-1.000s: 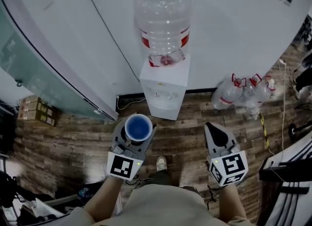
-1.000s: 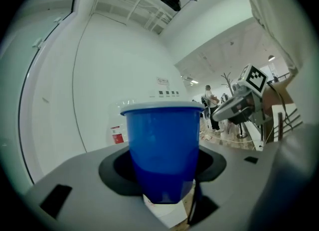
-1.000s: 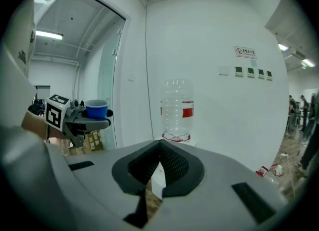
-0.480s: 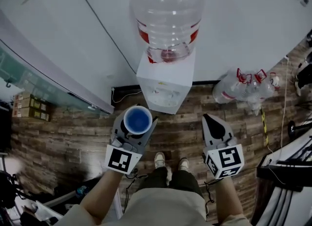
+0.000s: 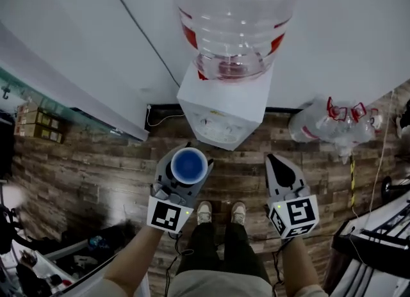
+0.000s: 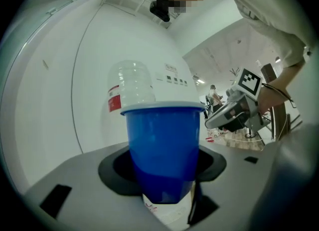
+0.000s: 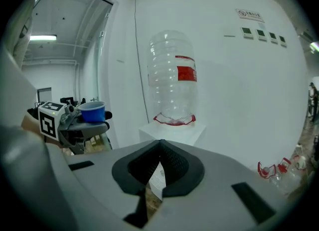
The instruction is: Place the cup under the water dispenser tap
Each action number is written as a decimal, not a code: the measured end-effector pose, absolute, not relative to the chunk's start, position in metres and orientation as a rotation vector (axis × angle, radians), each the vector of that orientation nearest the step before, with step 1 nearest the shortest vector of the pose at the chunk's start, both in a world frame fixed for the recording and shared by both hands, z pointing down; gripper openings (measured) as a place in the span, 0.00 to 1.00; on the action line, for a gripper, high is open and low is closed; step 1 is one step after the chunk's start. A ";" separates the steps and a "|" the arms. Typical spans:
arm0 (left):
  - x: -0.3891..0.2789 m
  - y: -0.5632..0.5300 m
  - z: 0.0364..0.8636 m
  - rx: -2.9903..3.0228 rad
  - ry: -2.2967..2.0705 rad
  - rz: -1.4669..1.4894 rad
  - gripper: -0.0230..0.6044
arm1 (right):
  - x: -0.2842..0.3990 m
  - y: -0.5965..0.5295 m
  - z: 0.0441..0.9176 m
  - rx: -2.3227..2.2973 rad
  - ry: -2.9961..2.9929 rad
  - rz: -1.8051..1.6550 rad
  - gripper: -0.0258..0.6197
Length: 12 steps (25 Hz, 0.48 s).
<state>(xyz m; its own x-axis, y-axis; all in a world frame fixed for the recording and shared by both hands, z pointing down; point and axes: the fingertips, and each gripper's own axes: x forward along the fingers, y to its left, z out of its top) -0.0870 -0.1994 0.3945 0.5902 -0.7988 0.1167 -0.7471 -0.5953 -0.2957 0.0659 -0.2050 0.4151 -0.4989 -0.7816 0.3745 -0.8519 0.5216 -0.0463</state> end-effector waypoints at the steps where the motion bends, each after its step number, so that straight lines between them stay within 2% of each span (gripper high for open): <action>1: -0.084 -0.205 0.407 -2.606 1.299 -0.344 0.44 | 0.067 -0.211 0.424 1.356 -2.463 0.324 0.05; 12: -0.059 -0.262 0.543 -2.656 1.340 -0.355 0.44 | 0.065 -0.255 0.521 1.269 -2.473 0.304 0.05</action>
<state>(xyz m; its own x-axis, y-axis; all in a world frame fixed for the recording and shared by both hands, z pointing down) -0.0585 -0.2625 0.5435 0.5743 -0.8059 0.1440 -0.7715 -0.5916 -0.2341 0.0650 -0.2551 0.5210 -0.5411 -0.7422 0.3954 -0.8159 0.5772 -0.0331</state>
